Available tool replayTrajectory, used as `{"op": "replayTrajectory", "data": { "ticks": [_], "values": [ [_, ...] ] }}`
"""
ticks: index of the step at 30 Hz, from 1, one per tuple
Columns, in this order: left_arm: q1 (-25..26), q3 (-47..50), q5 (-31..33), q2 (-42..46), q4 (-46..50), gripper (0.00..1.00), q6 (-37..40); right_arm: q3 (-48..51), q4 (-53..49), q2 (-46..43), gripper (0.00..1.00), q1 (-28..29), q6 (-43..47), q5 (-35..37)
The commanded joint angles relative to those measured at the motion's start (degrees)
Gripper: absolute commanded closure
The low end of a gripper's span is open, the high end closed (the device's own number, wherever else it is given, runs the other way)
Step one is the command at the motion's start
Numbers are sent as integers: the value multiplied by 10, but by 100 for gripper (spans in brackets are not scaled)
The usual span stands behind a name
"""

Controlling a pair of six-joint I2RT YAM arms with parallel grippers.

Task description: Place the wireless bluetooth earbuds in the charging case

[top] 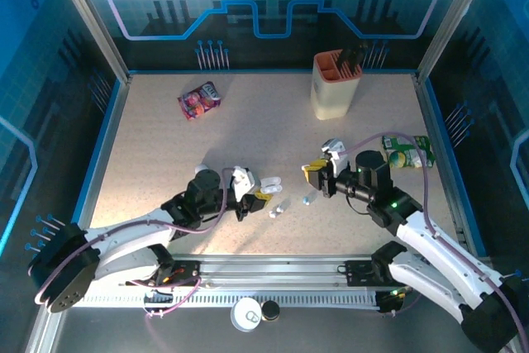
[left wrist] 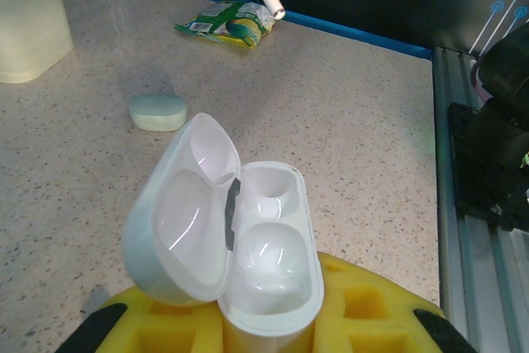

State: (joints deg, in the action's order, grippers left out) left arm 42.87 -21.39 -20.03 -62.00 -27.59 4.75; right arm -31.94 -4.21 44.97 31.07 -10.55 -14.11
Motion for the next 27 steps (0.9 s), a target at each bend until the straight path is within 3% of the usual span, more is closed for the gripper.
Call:
{"op": "replayTrajectory", "data": {
  "ticks": [1, 14, 27],
  "values": [
    [1, -37, -46, -16, 9, 90, -33, -21, 25, -2, 80, 25, 37, -43],
    [1, -89, -87, -72, 17, 90, -94, -16, 68, 31, 81, 63, 45, -62],
    [1, -104, -95, -58, 17, 90, -115, 9, 75, 39, 81, 62, 55, -64]
  ]
}}
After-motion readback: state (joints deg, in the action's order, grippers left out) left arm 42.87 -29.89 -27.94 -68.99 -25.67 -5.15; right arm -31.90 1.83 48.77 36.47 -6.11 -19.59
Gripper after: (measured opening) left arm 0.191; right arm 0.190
